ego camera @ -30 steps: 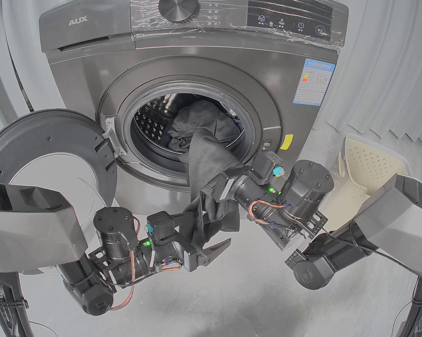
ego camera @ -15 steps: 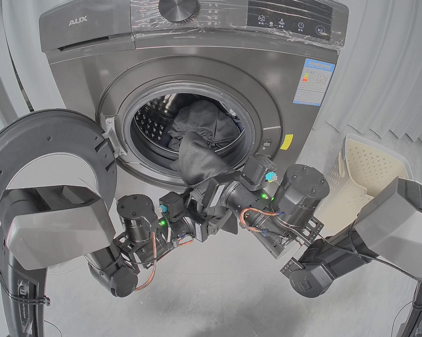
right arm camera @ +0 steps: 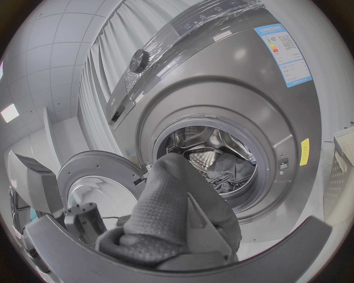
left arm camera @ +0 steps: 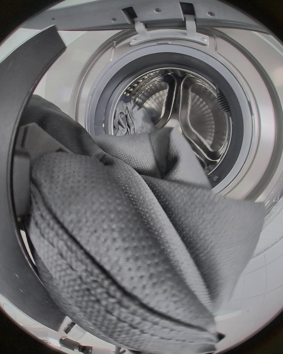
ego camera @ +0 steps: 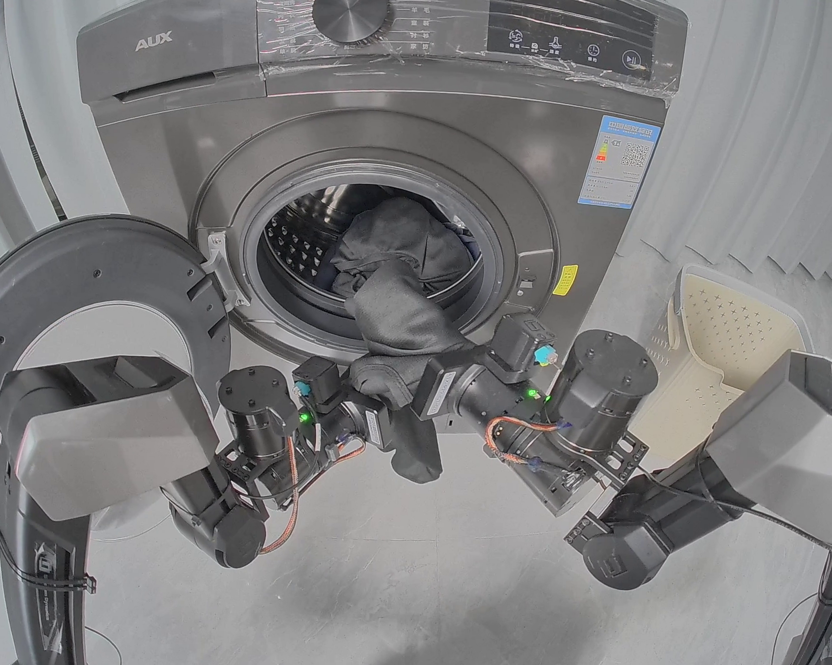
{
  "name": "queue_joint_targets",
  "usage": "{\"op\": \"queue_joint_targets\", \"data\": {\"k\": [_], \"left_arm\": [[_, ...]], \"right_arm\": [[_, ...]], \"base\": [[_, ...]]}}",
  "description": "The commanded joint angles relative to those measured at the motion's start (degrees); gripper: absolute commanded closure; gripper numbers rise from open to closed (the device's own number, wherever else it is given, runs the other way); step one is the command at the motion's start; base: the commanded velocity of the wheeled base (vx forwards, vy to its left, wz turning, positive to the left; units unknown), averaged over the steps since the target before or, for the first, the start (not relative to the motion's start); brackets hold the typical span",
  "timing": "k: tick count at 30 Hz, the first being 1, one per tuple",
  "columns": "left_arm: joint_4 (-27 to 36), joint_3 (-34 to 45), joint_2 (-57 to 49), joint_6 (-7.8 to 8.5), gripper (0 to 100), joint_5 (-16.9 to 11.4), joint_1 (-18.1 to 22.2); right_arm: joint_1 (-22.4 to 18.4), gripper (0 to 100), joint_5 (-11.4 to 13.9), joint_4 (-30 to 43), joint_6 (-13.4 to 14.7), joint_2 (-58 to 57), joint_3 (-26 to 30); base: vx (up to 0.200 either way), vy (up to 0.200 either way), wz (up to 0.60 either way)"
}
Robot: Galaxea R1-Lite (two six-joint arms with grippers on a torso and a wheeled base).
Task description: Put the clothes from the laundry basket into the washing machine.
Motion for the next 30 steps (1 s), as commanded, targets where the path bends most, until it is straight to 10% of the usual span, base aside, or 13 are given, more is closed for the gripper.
{"op": "queue_joint_targets", "data": {"k": [1,13,23,24,30], "left_arm": [[-0.1,1.5,-4.1,-0.54,100,0.1,0.2],[-0.1,8.2,-15.7,-3.36,100,0.4,0.0],[-0.1,11.9,-20.1,-3.71,100,0.4,-0.6],[-0.1,12.0,-20.2,-3.71,100,0.4,-0.6],[-0.1,12.6,-21.5,-3.62,100,0.7,0.0]], "right_arm": [[-2.7,100,-0.9,0.0,0.5,-0.6,1.6],[-6.1,100,-0.9,0.9,1.3,2.1,5.0],[-1.4,100,1.3,-0.8,0.2,3.3,3.1],[-1.0,0,1.3,-1.0,0.3,3.1,3.1],[-0.4,0,2.5,-1.0,-0.2,-1.4,8.9]], "base": [[0.000,0.000,0.00],[0.000,0.000,0.00],[0.000,0.000,0.00],[0.000,0.000,0.00],[0.000,0.000,0.00]]}}
